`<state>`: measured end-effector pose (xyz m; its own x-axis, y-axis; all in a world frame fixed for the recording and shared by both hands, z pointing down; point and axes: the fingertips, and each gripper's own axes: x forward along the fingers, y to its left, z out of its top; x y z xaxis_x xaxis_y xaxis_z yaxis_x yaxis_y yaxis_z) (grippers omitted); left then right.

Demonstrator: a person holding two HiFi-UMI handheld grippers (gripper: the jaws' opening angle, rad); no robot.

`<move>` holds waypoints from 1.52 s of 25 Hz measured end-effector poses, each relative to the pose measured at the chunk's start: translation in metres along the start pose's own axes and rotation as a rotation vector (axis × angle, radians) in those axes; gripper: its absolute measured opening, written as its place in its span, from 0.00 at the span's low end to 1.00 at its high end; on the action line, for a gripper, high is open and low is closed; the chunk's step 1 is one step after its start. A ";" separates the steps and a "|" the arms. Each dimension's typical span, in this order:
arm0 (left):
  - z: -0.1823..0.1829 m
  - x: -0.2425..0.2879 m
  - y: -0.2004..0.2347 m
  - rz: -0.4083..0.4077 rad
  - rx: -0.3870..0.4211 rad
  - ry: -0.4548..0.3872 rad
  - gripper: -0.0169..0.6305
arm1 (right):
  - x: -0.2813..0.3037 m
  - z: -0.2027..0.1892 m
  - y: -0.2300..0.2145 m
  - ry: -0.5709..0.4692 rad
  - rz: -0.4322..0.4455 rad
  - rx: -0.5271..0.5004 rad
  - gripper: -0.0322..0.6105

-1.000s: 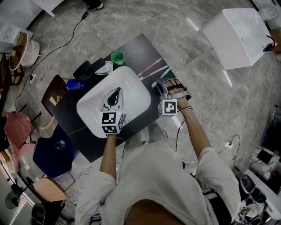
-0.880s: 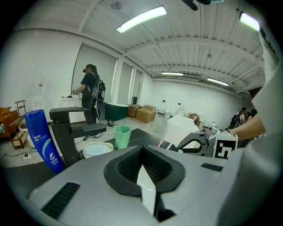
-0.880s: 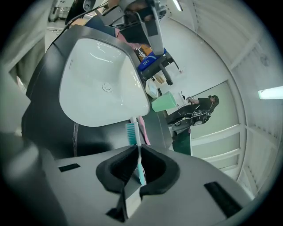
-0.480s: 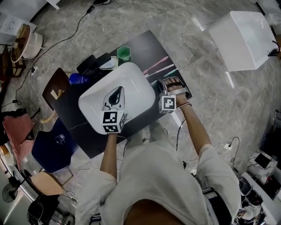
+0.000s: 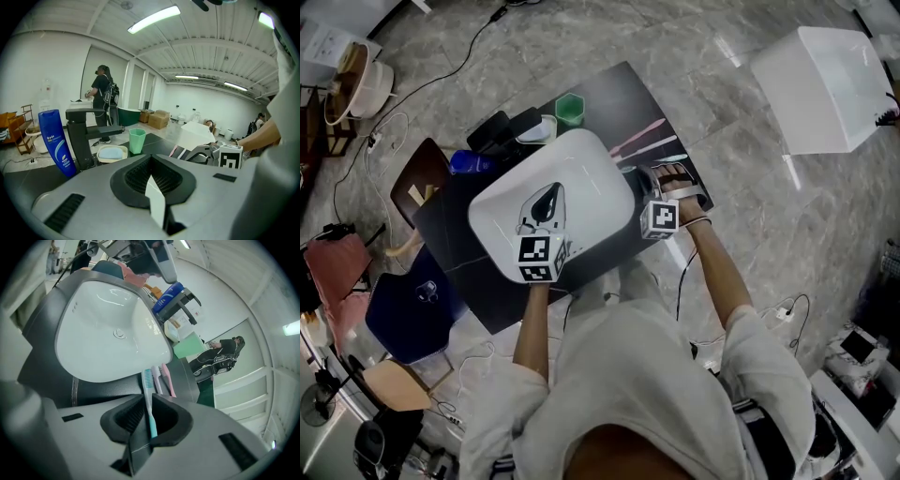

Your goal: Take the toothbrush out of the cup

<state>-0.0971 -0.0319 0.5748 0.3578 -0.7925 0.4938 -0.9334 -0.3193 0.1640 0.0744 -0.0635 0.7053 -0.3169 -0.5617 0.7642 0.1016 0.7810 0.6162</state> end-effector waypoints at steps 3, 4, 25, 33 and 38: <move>-0.001 0.001 -0.002 -0.002 0.003 0.001 0.06 | 0.000 0.000 -0.001 -0.020 0.009 0.057 0.20; -0.001 0.001 -0.002 -0.003 0.004 0.001 0.06 | -0.001 -0.001 -0.003 -0.023 0.006 0.070 0.23; 0.014 -0.008 -0.006 0.014 0.007 -0.030 0.06 | -0.045 -0.010 -0.042 -0.090 -0.109 0.632 0.07; 0.022 -0.022 -0.001 0.041 0.008 -0.057 0.06 | -0.063 0.003 -0.064 -0.269 -0.053 1.171 0.07; 0.031 -0.034 0.003 0.063 0.004 -0.082 0.06 | -0.085 0.013 -0.085 -0.386 -0.074 1.332 0.07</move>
<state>-0.1110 -0.0222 0.5319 0.2999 -0.8509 0.4313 -0.9540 -0.2694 0.1318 0.0809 -0.0790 0.5853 -0.5419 -0.6735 0.5028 -0.8236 0.5446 -0.1582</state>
